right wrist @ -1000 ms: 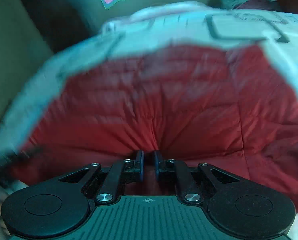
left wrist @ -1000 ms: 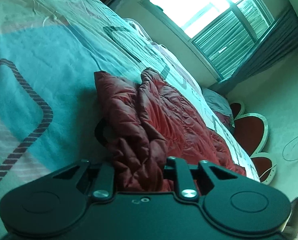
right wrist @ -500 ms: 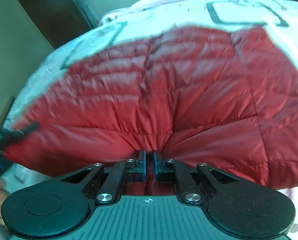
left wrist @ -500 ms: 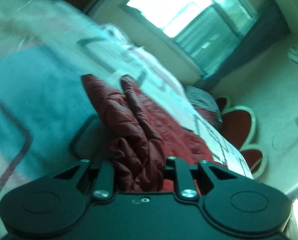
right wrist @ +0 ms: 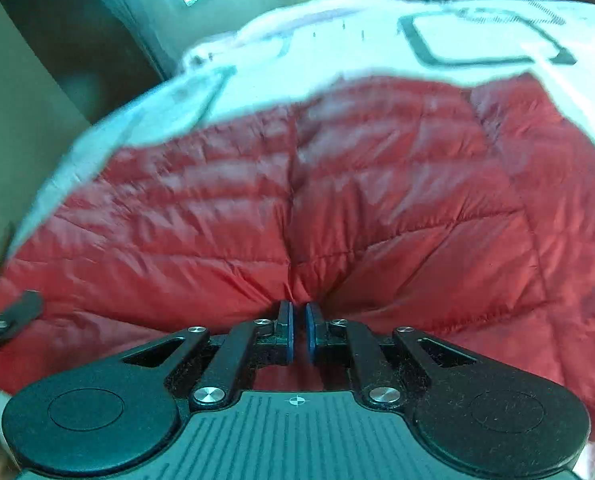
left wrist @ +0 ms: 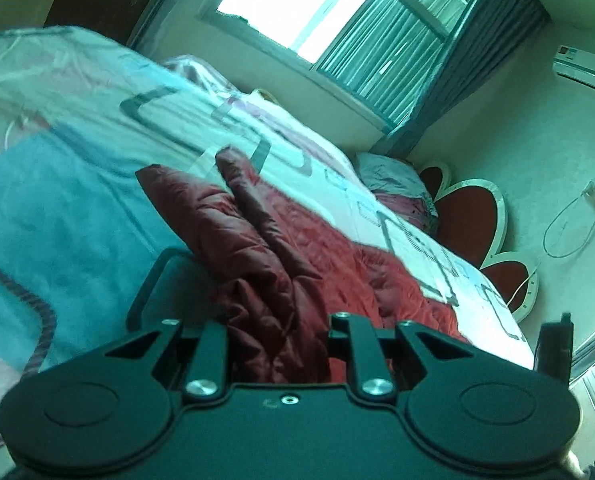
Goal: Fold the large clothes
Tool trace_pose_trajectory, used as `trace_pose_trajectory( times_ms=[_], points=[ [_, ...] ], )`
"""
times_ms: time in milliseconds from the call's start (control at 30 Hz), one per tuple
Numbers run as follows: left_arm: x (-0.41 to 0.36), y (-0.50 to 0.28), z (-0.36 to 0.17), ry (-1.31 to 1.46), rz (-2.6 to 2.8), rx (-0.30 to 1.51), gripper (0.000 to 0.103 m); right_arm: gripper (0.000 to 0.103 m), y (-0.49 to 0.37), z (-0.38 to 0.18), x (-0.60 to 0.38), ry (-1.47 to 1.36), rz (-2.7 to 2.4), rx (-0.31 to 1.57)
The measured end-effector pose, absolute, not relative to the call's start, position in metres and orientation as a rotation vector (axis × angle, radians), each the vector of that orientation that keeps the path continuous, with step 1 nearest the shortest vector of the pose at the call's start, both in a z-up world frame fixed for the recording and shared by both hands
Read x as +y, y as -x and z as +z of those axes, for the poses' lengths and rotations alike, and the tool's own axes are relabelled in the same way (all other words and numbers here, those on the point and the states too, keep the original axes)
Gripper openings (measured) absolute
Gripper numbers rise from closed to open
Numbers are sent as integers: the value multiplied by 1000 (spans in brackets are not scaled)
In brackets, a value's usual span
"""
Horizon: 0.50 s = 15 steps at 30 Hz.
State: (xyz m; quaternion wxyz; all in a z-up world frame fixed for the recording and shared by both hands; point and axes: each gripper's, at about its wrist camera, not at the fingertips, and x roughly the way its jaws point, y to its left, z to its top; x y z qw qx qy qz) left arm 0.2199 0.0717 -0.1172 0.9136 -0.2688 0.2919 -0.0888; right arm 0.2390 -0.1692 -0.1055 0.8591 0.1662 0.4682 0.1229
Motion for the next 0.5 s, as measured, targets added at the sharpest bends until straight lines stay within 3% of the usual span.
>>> trace_pose_trajectory(
  times_ms=[500],
  points=[
    [73,-215,-112,525,-178,617,19,8,-197,-79,-176,-292,267,997]
  ],
)
